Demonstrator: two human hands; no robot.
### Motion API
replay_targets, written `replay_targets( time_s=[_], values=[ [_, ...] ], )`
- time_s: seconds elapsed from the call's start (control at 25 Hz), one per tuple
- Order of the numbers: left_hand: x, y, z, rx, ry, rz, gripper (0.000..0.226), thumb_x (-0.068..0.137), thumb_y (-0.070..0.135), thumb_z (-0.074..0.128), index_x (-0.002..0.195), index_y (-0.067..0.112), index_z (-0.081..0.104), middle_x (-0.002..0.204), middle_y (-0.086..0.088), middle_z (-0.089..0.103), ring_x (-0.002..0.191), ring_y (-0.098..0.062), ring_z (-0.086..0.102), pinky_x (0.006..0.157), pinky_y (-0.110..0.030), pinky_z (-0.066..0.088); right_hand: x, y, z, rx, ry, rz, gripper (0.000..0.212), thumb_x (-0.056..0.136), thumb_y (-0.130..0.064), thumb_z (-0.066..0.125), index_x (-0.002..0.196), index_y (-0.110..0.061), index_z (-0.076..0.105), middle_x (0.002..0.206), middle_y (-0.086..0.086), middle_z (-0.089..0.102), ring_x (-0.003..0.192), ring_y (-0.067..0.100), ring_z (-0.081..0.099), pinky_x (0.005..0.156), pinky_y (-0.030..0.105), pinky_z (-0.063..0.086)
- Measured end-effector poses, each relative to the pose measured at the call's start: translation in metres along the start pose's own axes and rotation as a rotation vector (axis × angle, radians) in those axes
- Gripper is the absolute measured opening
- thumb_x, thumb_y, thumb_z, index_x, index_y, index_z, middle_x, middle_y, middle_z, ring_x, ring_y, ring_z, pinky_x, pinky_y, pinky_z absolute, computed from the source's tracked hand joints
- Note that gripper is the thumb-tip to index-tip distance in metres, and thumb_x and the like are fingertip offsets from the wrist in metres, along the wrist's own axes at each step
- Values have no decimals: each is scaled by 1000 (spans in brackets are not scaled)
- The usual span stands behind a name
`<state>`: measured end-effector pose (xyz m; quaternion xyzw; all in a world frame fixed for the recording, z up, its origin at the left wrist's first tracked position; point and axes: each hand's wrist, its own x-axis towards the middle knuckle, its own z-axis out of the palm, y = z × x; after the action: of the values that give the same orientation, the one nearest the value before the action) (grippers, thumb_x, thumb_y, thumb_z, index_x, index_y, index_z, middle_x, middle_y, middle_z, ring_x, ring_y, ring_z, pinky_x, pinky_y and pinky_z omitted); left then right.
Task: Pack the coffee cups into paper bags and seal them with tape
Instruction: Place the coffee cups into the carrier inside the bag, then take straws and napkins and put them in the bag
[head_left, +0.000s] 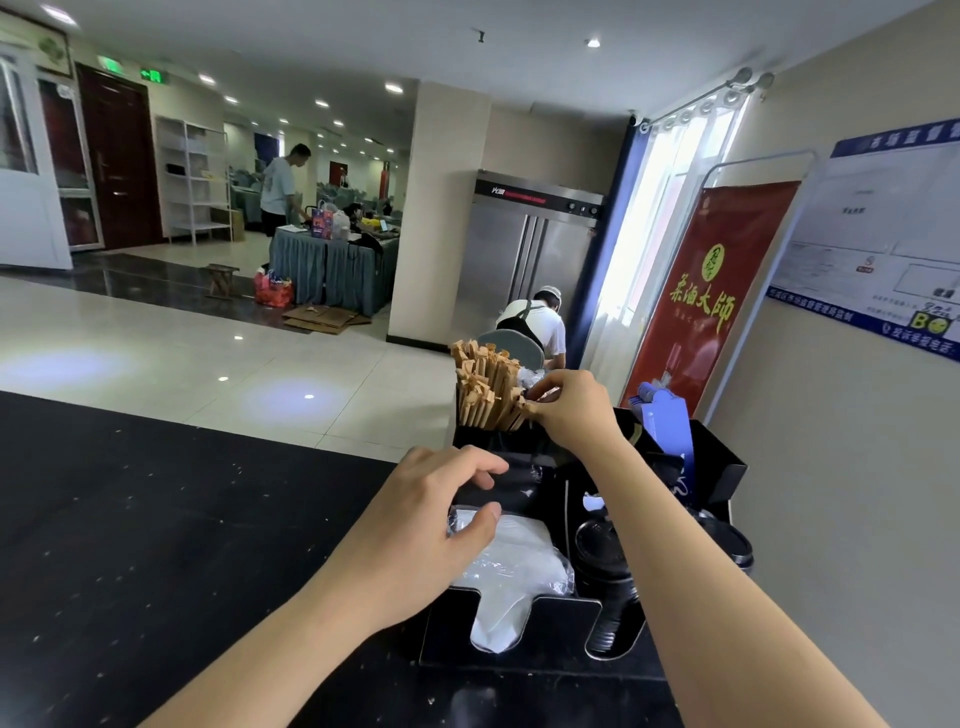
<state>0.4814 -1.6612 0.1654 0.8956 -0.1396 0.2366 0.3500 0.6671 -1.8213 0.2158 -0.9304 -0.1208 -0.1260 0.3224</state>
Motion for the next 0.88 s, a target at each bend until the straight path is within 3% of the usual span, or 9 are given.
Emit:
replay_targets(
  time_s=[0.12,0.36,0.48,0.6,0.72,0.88],
  values=[
    [-2,-1,1,-3,-6,0,33,97,38,58,130,42,54,115,29,56,121,1,41,93,-7,33,-1,0,2,-55,11,-23,6,89,-26,75,94,-22,76,90,2,72,91,25,68,87,42,57],
    [-4,1,3,-13,-11,-4,32,98,37,59,129,42,54,115,28,57,119,0,42,92,-9,34,-8,5,-16,76,115,-4,10,95,-18,62,105,-15,64,95,1,66,90,23,61,74,28,42],
    [-6,7,5,-23,-21,0,33,98,36,59,129,43,53,114,28,57,120,2,41,94,-7,34,-14,6,-28,145,176,-26,10,93,-15,66,100,-17,60,85,-6,65,78,14,60,61,24,41],
    [-6,12,4,-30,-18,15,33,98,35,59,130,42,54,114,27,57,120,3,40,94,-5,31,-19,5,-40,249,237,-57,13,90,-9,68,102,-15,66,84,-2,71,68,8,60,54,16,40],
    [-7,18,2,-33,-2,33,32,98,34,60,128,40,56,112,26,58,119,3,41,93,-4,31,-29,-1,-54,355,280,-105,12,89,-7,73,99,-13,74,82,-1,76,72,10,68,56,8,45],
    [-9,27,-1,-38,9,58,31,97,32,61,127,39,57,111,24,59,119,2,43,92,-4,32,-48,-12,-73,407,292,-184,9,89,-11,79,98,-12,77,82,-2,77,77,10,71,66,10,51]
  ],
)
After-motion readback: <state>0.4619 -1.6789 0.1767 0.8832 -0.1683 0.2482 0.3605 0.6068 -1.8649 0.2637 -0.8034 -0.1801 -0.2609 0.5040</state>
